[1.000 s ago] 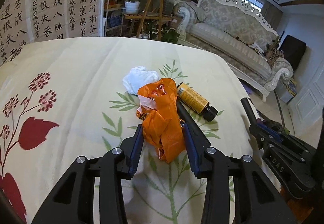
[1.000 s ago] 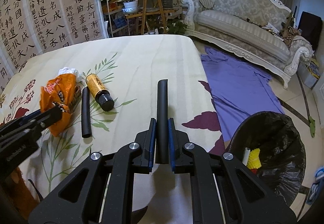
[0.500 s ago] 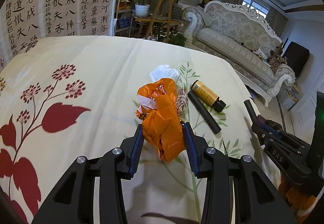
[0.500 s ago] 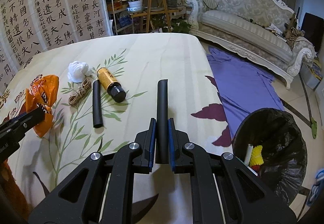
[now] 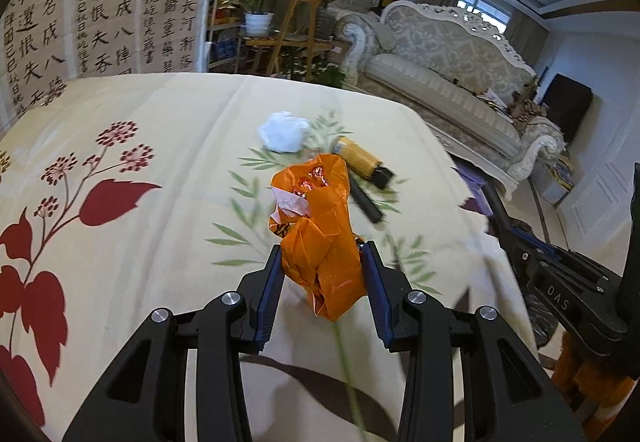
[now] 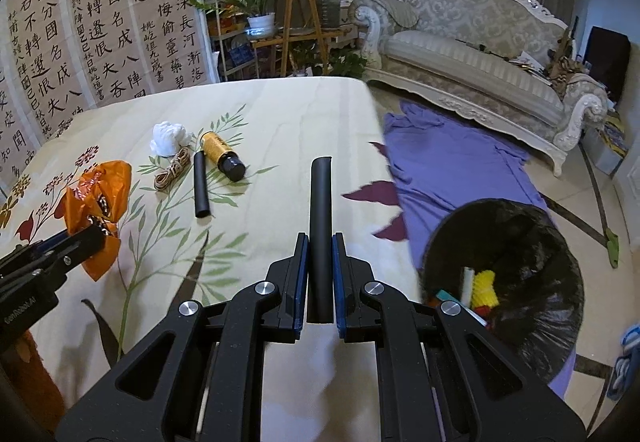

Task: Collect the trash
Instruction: 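Carry the orange bag and black stick over the black trash bin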

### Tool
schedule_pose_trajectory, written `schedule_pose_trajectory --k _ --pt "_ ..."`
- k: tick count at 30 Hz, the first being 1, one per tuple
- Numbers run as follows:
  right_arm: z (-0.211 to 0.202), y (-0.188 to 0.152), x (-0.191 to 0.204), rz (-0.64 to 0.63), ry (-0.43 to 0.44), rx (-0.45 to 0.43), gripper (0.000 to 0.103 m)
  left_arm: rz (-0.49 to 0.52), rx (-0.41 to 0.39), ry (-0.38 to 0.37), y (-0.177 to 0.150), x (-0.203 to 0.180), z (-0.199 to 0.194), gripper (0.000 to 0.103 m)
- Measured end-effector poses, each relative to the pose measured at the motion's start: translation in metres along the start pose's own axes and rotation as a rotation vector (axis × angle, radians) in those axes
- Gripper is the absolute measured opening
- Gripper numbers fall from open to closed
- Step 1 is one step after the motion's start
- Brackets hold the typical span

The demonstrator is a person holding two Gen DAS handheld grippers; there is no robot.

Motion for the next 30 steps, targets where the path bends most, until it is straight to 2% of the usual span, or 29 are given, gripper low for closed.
schedule_pose_trajectory --k 7,18,30 --pt "-0.025 -0.012 -0.033 0.05 -0.043 -0.034 0.011 0.078 -0.008 -0.06 -0.006 -0.048 -0.002 0.04" --pt "-0.041 -0.033 -0.118 0.184 -0.169 -0.053 0.012 0.219 -0.014 -0.167 -0.006 -0.136 0.014 0.04" --pt "-0.03 -0.048 -0.189 0.294 -0.242 -0.045 0.011 0.344 0.036 -0.194 -0.01 -0.211 0.059 0.04"
Point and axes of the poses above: each gripper's, at about its wrist camera, not at the fingertips, and z roughly the way its jaws point, x to its left, y to its top, the point moved 3 cm from there along z, roughly the way its jaws point, and after that the axes turned 6 degrees about x, right-handed, at the moved point
